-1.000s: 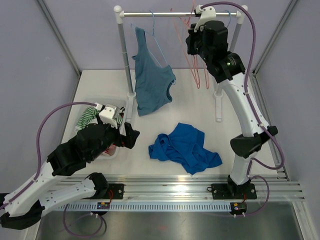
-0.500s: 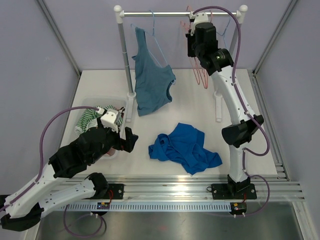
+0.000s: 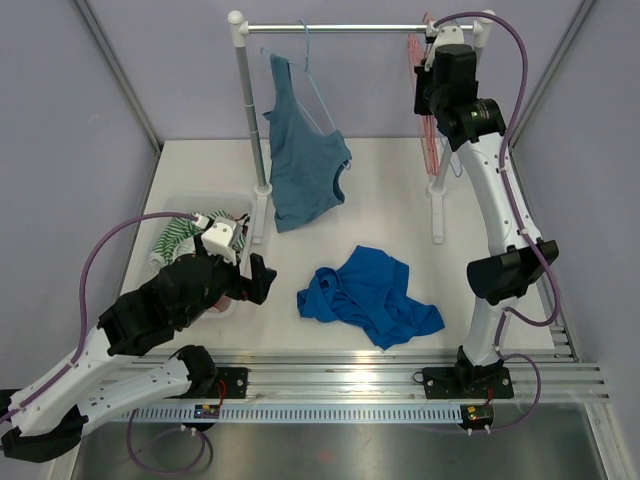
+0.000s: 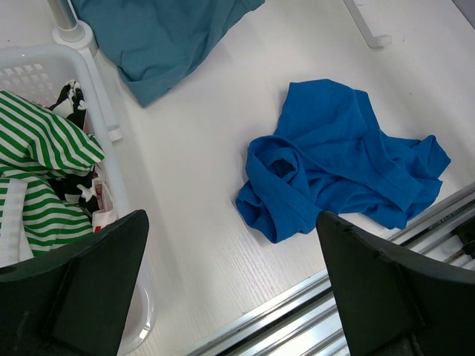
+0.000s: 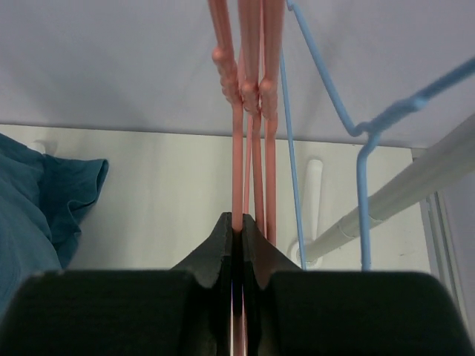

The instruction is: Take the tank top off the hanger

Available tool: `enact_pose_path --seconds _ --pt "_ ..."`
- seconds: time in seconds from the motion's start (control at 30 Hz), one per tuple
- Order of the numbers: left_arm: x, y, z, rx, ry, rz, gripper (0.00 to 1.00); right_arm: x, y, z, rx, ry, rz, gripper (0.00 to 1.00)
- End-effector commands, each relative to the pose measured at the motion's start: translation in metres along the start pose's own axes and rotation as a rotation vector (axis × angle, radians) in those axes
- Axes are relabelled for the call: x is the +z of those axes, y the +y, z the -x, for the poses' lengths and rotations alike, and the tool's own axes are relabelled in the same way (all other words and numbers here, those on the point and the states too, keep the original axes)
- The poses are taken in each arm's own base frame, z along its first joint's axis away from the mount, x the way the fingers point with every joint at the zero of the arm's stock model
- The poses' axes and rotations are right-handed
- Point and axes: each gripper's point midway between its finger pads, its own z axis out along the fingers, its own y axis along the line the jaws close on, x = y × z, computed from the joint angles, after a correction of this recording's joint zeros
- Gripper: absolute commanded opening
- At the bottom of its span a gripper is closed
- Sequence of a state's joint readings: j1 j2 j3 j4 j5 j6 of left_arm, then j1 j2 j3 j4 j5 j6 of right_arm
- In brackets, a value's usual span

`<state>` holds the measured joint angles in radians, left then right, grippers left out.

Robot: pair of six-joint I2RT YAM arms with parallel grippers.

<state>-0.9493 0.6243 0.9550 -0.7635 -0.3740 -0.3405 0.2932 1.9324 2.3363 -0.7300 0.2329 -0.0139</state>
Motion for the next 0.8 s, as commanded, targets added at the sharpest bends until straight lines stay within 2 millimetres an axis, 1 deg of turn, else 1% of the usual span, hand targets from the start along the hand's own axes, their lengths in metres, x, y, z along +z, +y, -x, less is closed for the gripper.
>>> enact_pose_path --seconds 0.0,0.13,0.2,0.23,0.27,0.3,0.33,0.37,0.4,0.43,0.53,0.6,0.63,0.7,0.73,0.77 --pt "0.000 0.000 0.017 -0.031 -0.056 0.016 0.99 -0.027 -0.007 0.037 0.036 -0.109 0.018 0.00" --pt "0.002 0.000 0.021 -0.063 -0.063 0.034 0.99 -0.028 -0.010 0.036 0.034 -0.103 0.025 0.00" --pt "0.006 -0.002 0.020 -0.071 -0.052 0.035 0.99 -0.029 -0.006 0.035 0.033 -0.097 0.043 0.02" --pt "0.007 -0.006 0.022 -0.083 -0.056 0.025 0.99 -0.032 -0.004 0.035 0.032 -0.092 0.060 0.19" --pt "0.009 -0.009 0.023 -0.089 -0.054 0.015 0.99 -0.034 -0.001 0.035 0.032 -0.092 0.078 0.34" --pt "0.011 -0.013 0.023 -0.092 -0.048 0.000 0.99 -0.037 0.001 0.036 0.059 -0.092 0.086 0.42" --pt "0.016 -0.017 0.023 -0.100 -0.046 -0.010 0.99 -0.041 0.002 0.036 0.063 -0.096 0.097 0.48" --pt "0.018 -0.020 0.024 -0.102 -0.045 -0.019 0.99 -0.043 0.002 0.037 0.068 -0.100 0.101 0.50" --pt "0.019 -0.024 0.025 -0.105 -0.043 -0.037 0.99 -0.045 0.003 0.037 0.076 -0.104 0.108 0.55" --pt "0.022 -0.027 0.026 -0.108 -0.045 -0.044 0.99 -0.049 0.003 0.038 0.080 -0.113 0.110 0.68" --pt "0.024 -0.032 0.030 -0.108 -0.050 -0.058 0.99 -0.057 0.002 0.037 0.081 -0.110 0.114 0.71" --pt "0.026 -0.035 0.031 -0.106 -0.045 -0.069 0.99 -0.065 0.003 0.038 0.086 -0.106 0.122 0.77" --pt "0.028 -0.038 0.034 -0.106 -0.053 -0.080 0.99 -0.075 0.002 0.040 0.086 -0.110 0.132 0.78" --pt "0.033 -0.043 0.033 -0.101 -0.036 -0.087 0.99 -0.085 0.002 0.041 0.100 -0.110 0.142 0.87" --pt "0.036 -0.045 0.034 -0.101 -0.037 -0.090 0.99 -0.099 0.001 0.046 0.105 -0.127 0.154 0.92" --pt "0.038 -0.046 0.033 -0.101 -0.033 -0.092 0.99 -0.106 0.001 0.048 0.110 -0.132 0.161 0.97"
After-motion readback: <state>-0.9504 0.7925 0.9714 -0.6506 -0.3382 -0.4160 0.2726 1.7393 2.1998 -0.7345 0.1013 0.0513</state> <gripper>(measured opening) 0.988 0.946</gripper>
